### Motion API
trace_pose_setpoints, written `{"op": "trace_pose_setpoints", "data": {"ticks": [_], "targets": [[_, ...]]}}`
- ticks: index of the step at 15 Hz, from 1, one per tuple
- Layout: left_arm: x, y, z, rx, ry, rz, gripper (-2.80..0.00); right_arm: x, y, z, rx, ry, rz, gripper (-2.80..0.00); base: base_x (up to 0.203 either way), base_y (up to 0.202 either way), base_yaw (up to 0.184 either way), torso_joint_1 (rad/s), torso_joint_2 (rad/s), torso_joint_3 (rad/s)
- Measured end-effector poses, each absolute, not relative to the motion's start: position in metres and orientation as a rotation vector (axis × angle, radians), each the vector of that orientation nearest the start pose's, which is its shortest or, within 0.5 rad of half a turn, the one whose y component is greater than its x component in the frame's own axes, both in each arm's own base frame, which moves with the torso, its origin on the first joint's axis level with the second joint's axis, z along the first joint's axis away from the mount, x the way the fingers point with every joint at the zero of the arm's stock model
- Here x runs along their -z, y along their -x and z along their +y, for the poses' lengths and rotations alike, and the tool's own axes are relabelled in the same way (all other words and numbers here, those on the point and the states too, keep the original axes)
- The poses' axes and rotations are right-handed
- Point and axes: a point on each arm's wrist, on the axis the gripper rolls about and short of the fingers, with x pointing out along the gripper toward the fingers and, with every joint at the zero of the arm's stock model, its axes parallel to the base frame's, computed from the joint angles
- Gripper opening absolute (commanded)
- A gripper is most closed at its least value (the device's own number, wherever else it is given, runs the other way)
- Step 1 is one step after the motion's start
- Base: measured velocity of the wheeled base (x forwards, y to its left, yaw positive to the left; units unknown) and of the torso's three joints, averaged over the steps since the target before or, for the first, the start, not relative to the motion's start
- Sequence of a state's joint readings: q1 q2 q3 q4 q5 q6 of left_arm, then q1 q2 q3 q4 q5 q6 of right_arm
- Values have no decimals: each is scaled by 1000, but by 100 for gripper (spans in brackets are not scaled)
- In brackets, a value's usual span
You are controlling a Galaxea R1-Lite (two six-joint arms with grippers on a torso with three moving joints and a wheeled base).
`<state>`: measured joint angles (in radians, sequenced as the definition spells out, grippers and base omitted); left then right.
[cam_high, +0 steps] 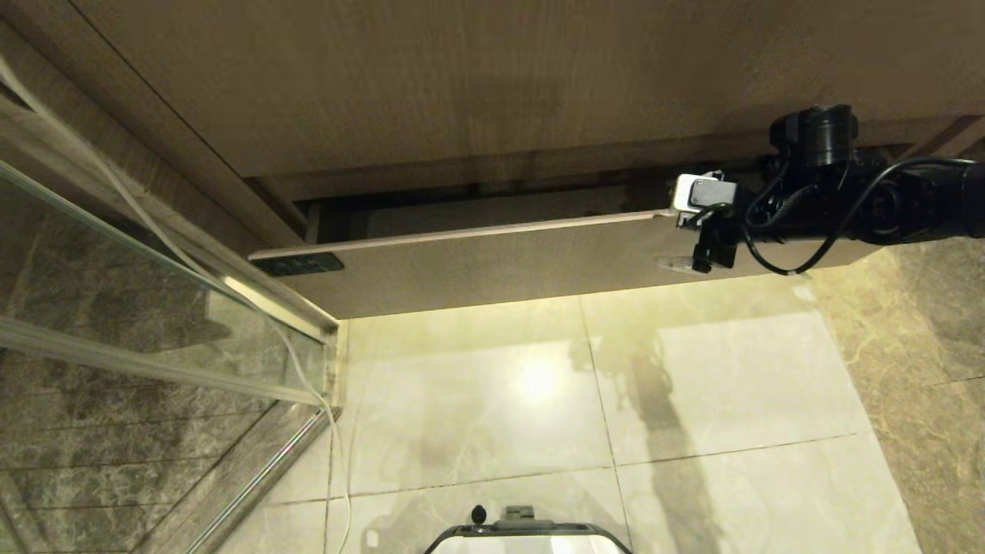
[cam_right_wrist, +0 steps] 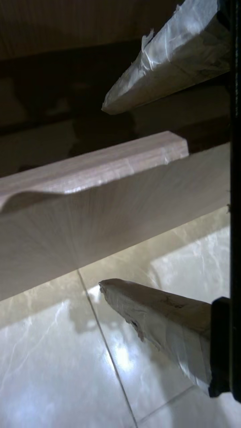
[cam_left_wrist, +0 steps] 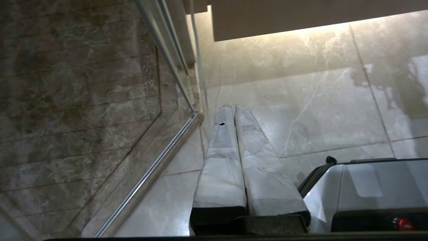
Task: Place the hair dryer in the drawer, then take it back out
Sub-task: Pull open the drawer
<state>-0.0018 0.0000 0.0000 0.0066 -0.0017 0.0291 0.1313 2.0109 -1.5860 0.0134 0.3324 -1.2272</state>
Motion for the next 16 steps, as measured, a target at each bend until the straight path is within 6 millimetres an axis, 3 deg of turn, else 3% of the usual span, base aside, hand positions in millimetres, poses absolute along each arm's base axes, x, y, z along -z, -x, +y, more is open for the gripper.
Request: {"op": "trace_pose_setpoints", "data": {"ticks": [4, 8, 12, 16], "targets": [[-75, 23, 0, 3, -29, 6, -280, -219, -383, 57, -670, 1143, 237, 0, 0, 0, 0, 0, 0, 0], [-75, 23, 0, 3, -29, 5, -280, -212, -337, 50, -754, 1107, 434, 0, 0, 0, 0, 0, 0, 0], [-75, 23, 0, 4, -29, 6, -280, -227, -298, 45, -730, 1057, 455, 0, 0, 0, 0, 0, 0, 0], [-75, 23, 0, 4, -29, 6, -280, -245, -227, 32, -665, 946, 575, 0, 0, 0, 0, 0, 0, 0]]}}
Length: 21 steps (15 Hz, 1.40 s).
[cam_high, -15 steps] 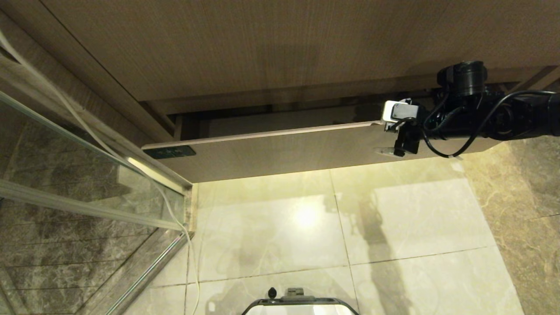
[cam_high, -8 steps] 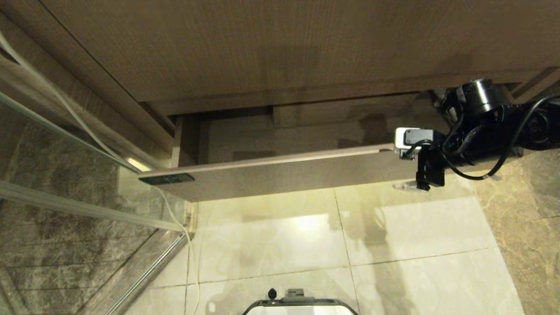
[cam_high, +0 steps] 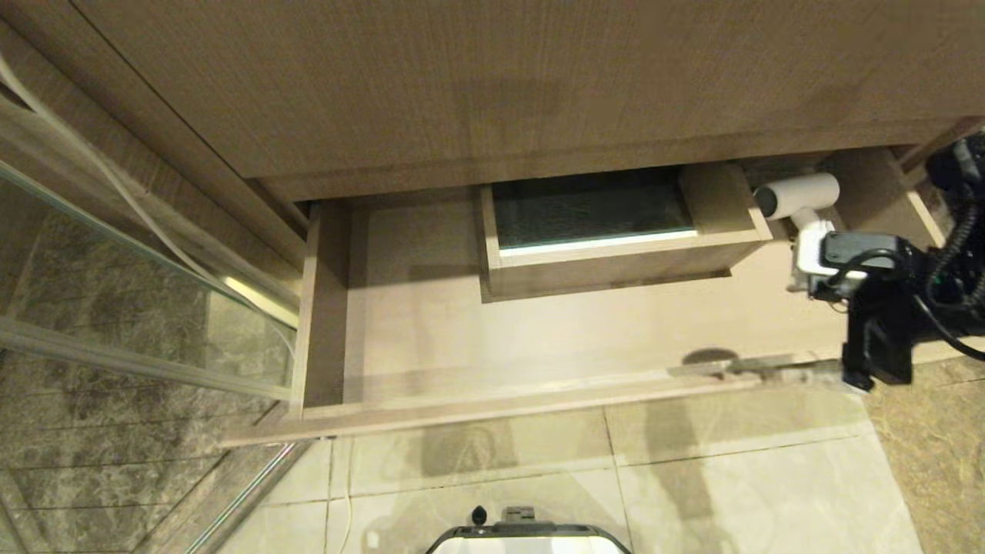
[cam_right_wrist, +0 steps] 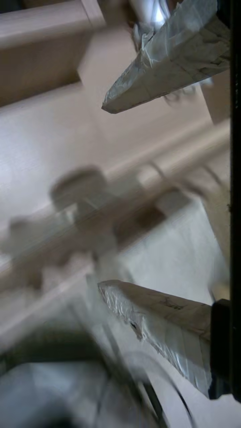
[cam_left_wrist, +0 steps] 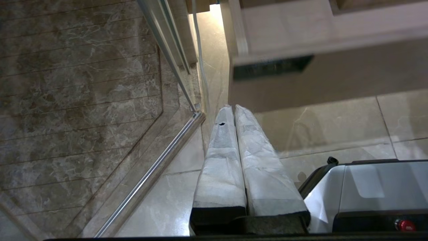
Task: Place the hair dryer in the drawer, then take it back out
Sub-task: Pull open the drawer, then take the hairdryer out
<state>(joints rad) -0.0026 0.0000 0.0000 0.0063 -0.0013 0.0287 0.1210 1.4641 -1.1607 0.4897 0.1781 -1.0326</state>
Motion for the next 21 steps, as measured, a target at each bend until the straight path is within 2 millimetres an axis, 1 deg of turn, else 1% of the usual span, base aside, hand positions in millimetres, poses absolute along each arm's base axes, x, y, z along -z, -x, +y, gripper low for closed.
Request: {"op": "trace_pose_setpoints", "data": {"ticks": [3, 5, 6, 7, 8, 10, 14, 15, 18, 19, 21], "targets": [[-75, 23, 0, 4, -29, 6, -280, -248, -151, 20, -613, 786, 696, 0, 0, 0, 0, 0, 0, 0], [-75, 23, 0, 4, -29, 6, -280, -244, -102, 14, -569, 678, 752, 0, 0, 0, 0, 0, 0, 0], [-75, 23, 0, 4, -29, 6, -280, -240, -82, 11, -544, 622, 777, 0, 0, 0, 0, 0, 0, 0], [-75, 23, 0, 3, -29, 6, -280, -236, -67, 9, -509, 573, 792, 0, 0, 0, 0, 0, 0, 0], [-75, 23, 0, 3, -29, 6, -280, -236, -60, 8, -480, 555, 765, 0, 0, 0, 0, 0, 0, 0], [-75, 23, 0, 3, -29, 6, -280, -238, -54, 7, -439, 553, 683, 0, 0, 0, 0, 0, 0, 0], [-75, 23, 0, 4, -29, 6, -280, -242, -52, 6, -373, 493, 609, 0, 0, 0, 0, 0, 0, 0], [-75, 23, 0, 3, -29, 6, -280, -243, -53, 6, -357, 459, 607, -280, 0, 0, 0, 0, 0, 0], [-75, 23, 0, 4, -29, 6, -280, -247, -59, 5, -311, 386, 601, -280, 0, 0, 0, 0, 0, 0], [-75, 23, 0, 3, -29, 6, -280, -249, -64, 5, -302, 384, 599, -280, 0, 0, 0, 0, 0, 0], [-75, 23, 0, 4, -29, 6, -280, -254, -82, 1, -231, 382, 604, -280, 0, 0, 0, 0, 0, 0]]}}
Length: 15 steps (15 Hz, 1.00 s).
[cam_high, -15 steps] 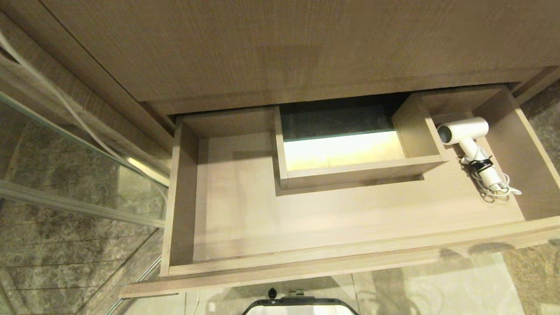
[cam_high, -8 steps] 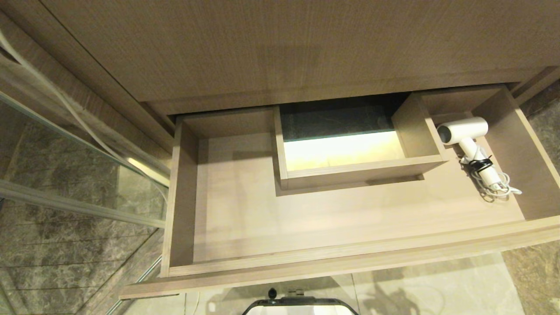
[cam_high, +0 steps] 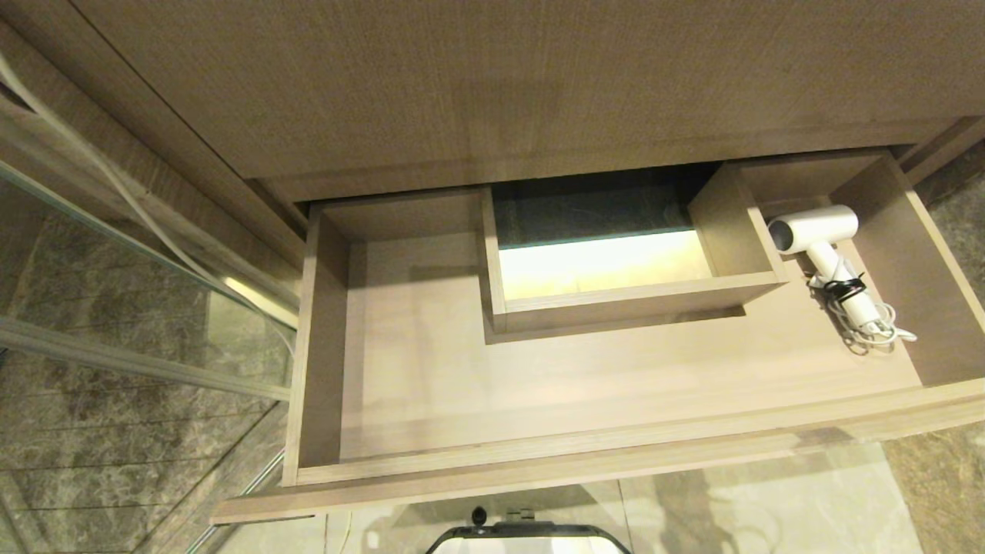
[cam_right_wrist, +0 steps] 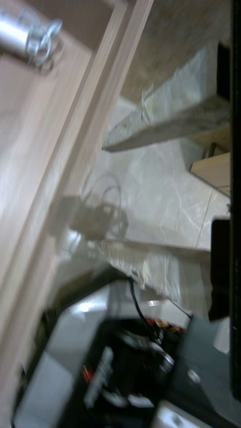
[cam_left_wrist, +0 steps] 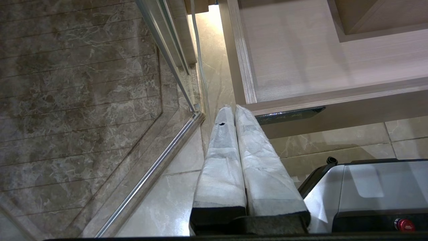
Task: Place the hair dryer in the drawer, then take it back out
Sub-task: Take the hairdryer out
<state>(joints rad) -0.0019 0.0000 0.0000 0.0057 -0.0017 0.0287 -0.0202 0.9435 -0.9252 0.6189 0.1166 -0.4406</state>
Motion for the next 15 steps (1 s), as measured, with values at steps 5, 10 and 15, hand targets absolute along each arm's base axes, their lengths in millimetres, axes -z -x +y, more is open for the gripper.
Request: {"op": "trace_pose_setpoints", "data": {"ticks": [5, 10, 15], "targets": [[-75, 23, 0, 4, -29, 6, -280, -287, -160, -24, 36, 389, 566, -280, 0, 0, 0, 0, 0, 0], [-75, 23, 0, 4, -29, 6, -280, -298, -229, -76, 234, 363, 520, -280, 0, 0, 0, 0, 0, 0], [-75, 23, 0, 3, -29, 6, -280, -279, -278, -118, 307, 331, 559, -280, 0, 0, 0, 0, 0, 0]]}}
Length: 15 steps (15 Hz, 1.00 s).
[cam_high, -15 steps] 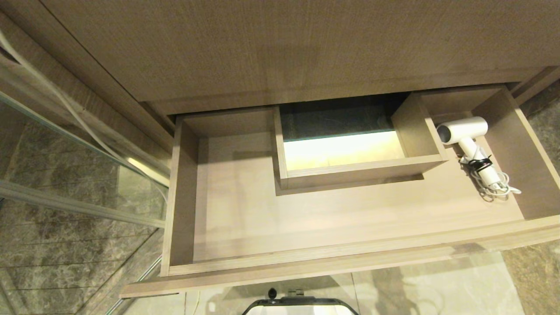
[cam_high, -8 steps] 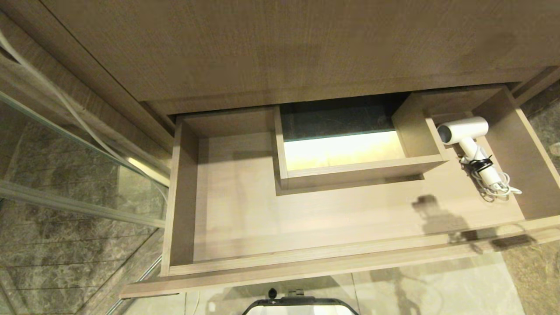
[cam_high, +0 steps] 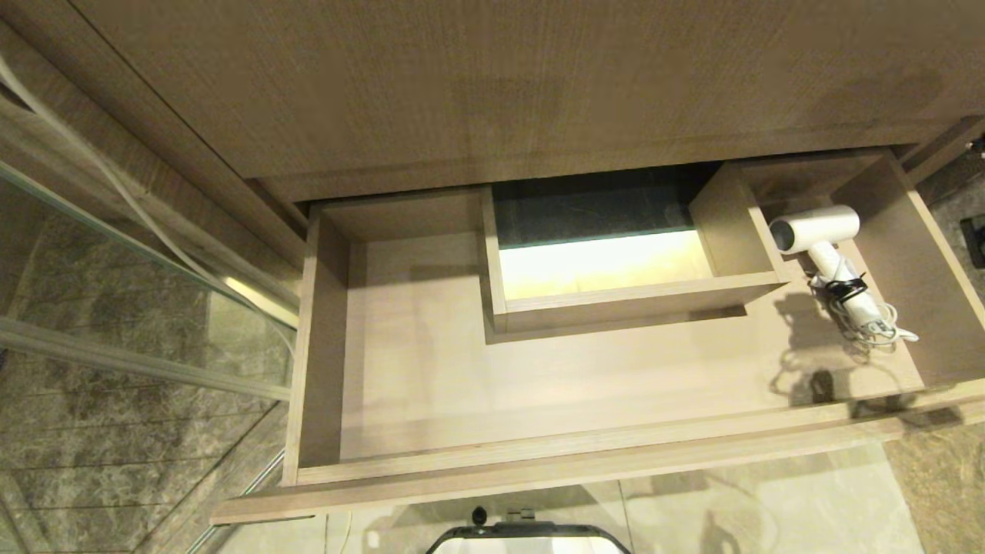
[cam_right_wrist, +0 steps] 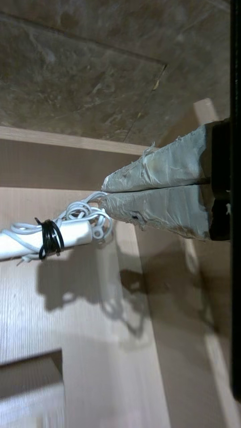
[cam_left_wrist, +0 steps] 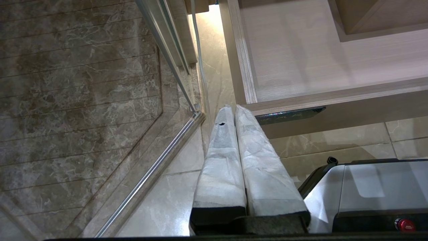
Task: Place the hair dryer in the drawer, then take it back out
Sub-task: Take the hairdryer out
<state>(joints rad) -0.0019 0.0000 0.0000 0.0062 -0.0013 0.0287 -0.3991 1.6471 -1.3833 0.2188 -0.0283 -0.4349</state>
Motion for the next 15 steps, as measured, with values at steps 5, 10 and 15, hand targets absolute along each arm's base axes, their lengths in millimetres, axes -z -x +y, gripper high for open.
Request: {"op": "trace_pose_setpoints", "data": {"ticks": [5, 10, 15], "targets": [[-75, 23, 0, 3, -29, 6, -280, -242, -324, -146, 338, 242, 562, -280, 0, 0, 0, 0, 0, 0], [-75, 23, 0, 3, -29, 6, -280, -219, -360, -160, 252, 138, 543, 0, 0, 0, 0, 0, 0, 0], [-75, 23, 0, 4, -29, 6, -280, -198, -392, -175, 233, 127, 541, 0, 0, 0, 0, 0, 0, 0]]}}
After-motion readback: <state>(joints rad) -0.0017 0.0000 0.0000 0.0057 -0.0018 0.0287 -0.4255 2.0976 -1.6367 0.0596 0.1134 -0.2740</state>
